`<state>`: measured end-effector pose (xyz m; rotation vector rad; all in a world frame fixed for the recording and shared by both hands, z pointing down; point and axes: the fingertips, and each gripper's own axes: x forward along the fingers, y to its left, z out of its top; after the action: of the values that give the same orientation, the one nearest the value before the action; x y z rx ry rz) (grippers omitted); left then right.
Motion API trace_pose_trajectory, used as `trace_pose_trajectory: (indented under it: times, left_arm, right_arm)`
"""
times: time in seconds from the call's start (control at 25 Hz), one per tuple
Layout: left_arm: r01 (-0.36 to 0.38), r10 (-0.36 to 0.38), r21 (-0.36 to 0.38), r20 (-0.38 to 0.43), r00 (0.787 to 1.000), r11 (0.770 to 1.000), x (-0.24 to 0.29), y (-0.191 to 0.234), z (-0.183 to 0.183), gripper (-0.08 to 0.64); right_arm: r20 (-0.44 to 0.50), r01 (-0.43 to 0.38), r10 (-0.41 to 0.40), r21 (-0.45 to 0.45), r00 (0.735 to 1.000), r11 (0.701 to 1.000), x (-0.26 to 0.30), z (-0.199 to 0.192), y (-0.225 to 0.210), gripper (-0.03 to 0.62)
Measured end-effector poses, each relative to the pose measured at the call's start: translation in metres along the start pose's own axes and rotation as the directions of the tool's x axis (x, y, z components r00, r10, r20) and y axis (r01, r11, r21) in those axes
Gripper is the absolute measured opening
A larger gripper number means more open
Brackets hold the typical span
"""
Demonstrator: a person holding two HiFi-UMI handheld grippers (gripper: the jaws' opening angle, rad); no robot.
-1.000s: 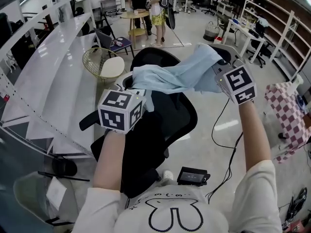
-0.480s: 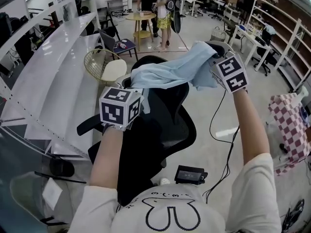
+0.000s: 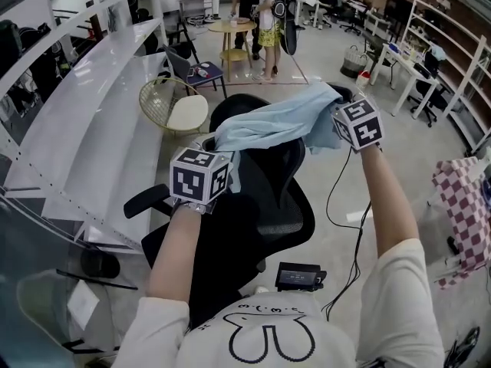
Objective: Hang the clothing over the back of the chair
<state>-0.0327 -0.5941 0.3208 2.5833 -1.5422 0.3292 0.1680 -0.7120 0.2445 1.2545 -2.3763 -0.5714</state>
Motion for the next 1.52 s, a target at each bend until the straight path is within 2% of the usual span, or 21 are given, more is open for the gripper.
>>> trace_pose_trajectory:
  times: [0.24, 0.52, 0.72, 0.88, 0.96, 1.08, 1.16, 1.36, 1.52]
  left_arm:
    - [0.028, -0.030, -0.038, -0.063, 0.998, 0.999, 0.017, 0.000, -0.030, 0.037]
    - [0.060, -0.066, -0.055, -0.110, 0.992, 0.997, 0.026, -0.007, -0.056, 0.041]
    - [0.086, -0.092, -0.046, -0.144, 0.985, 0.995, 0.032, -0.008, -0.068, 0.049]
    - [0.121, -0.127, -0.046, -0.182, 0.975, 0.992, 0.032, -0.016, -0.079, 0.069]
    - [0.146, -0.152, -0.040, -0.210, 0.966, 0.988, 0.033, -0.021, -0.087, 0.094]
    - [0.183, -0.183, -0.025, -0.250, 0.951, 0.983, 0.033, -0.028, -0.097, 0.197]
    - [0.201, -0.197, -0.014, -0.263, 0.945, 0.980, 0.033, -0.033, -0.099, 0.229]
    - [0.224, -0.214, 0.005, -0.268, 0.939, 0.975, 0.028, -0.038, -0.098, 0.280]
    - [0.228, -0.216, 0.014, -0.268, 0.939, 0.974, 0.025, -0.041, -0.096, 0.333]
  right_arm:
    - [-0.045, -0.031, 0.035, 0.083, 0.998, 0.996, 0.025, -0.040, 0.012, 0.046]
    - [-0.091, -0.097, 0.113, 0.168, 0.989, 0.981, 0.037, -0.086, 0.041, 0.045]
    - [-0.081, -0.163, 0.189, 0.252, 0.979, 0.954, 0.043, -0.104, 0.069, 0.046]
    - [-0.086, -0.257, 0.289, 0.271, 0.953, 0.928, 0.043, -0.116, 0.101, 0.046]
    - [-0.082, -0.294, 0.328, 0.282, 0.941, 0.913, 0.043, -0.121, 0.115, 0.046]
    - [-0.081, -0.330, 0.367, 0.292, 0.927, 0.898, 0.044, -0.125, 0.132, 0.046]
    - [-0.077, -0.339, 0.377, 0.300, 0.923, 0.891, 0.044, -0.127, 0.139, 0.046]
    - [-0.071, -0.345, 0.389, 0.338, 0.919, 0.876, 0.041, -0.127, 0.149, 0.043]
    - [-0.076, -0.334, 0.382, 0.352, 0.921, 0.874, 0.034, -0.129, 0.147, 0.073]
